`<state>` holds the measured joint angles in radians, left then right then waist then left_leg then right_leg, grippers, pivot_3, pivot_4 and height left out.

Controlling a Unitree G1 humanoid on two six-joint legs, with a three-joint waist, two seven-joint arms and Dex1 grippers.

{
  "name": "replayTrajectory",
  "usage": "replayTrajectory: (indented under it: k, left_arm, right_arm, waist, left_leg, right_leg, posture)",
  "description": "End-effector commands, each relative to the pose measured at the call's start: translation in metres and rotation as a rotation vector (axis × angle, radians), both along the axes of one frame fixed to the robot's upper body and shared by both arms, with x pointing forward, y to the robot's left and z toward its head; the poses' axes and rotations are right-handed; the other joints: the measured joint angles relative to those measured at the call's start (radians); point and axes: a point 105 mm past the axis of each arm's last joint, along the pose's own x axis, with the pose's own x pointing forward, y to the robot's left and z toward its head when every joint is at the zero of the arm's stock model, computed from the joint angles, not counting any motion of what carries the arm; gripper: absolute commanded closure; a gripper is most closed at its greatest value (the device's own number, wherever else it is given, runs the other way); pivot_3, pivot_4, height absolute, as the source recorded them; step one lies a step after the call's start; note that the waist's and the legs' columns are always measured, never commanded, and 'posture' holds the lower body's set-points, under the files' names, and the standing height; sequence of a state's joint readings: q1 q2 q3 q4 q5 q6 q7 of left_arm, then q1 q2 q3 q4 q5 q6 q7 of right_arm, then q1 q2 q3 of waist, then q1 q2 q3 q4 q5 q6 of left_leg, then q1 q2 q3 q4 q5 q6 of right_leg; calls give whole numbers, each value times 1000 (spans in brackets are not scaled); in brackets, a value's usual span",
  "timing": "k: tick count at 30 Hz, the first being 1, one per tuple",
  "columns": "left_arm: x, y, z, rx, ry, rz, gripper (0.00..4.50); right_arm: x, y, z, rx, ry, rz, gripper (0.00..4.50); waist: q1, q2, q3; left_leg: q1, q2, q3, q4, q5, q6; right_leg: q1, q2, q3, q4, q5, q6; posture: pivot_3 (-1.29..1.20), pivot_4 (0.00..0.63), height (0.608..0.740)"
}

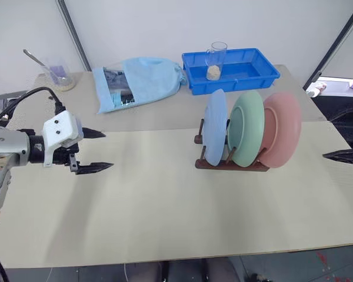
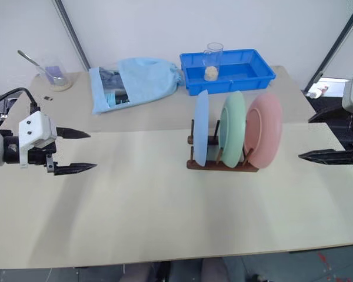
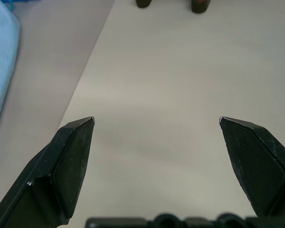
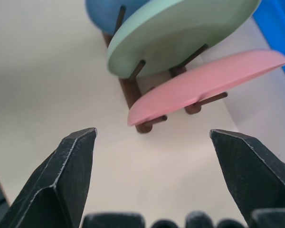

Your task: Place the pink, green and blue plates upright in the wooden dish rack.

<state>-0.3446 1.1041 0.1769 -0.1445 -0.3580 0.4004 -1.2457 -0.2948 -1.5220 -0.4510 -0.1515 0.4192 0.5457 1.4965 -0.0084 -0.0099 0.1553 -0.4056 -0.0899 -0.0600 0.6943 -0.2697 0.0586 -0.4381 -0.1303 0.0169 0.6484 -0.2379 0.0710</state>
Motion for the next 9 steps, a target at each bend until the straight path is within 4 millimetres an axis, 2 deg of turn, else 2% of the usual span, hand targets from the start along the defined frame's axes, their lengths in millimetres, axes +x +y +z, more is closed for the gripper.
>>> replayTrajectory:
  k: [1, 9]
  left_arm:
    - [-3, 2, 14, -4, -42, 23, 0]
    - [-5, 5, 13, -8, -23, 54, 0]
  right_arm:
    - [2, -2, 7, -49, -44, 20, 205]
    - [9, -3, 3, -50, -51, 33, 205]
  waist:
    - [0, 0, 0]
    - [-2, 0, 0]
  left_leg:
    - [0, 0, 0, 0, 0, 0]
    - [0, 0, 0, -1, 1, -4]
  right_leg:
    - [0, 0, 0, 0, 0, 0]
    - [-1, 0, 0, -1, 0, 0]
  posture:
    - [0, 150, 740]
    - [0, 150, 740]
